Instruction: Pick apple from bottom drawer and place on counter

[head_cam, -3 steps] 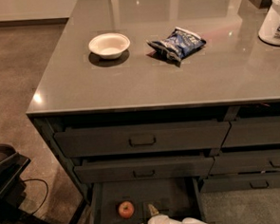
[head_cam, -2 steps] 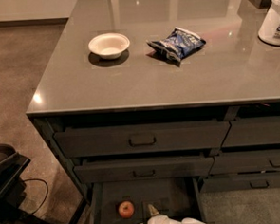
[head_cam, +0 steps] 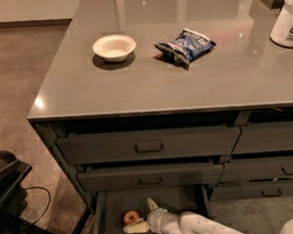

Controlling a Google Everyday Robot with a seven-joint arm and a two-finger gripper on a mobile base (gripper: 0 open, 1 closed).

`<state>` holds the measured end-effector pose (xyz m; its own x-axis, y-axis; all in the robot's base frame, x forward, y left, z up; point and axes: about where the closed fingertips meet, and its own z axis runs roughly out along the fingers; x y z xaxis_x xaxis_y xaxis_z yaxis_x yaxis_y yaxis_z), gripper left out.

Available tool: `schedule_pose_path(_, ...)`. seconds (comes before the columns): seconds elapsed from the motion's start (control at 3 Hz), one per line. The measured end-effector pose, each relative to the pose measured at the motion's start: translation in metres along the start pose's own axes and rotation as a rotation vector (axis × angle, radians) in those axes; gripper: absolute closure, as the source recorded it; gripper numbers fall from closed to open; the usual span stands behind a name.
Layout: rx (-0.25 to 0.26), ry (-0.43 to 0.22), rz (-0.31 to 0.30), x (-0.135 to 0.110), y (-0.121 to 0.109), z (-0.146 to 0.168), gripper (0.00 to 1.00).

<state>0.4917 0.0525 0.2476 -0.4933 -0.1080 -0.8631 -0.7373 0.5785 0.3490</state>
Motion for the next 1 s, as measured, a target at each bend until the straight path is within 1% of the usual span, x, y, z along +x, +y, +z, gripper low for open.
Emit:
schedule_pose_path(0.33,0.000,0.000,0.000,0.000,0.000,0.000,0.00)
schedule_pose_path(0.67,0.014,-0.020,-0.006,0.012,0.002,0.013,0.00)
schedule_pose_path(1.0,0.017,-0.065,-0.037,0.017,-0.002,0.034,0.00)
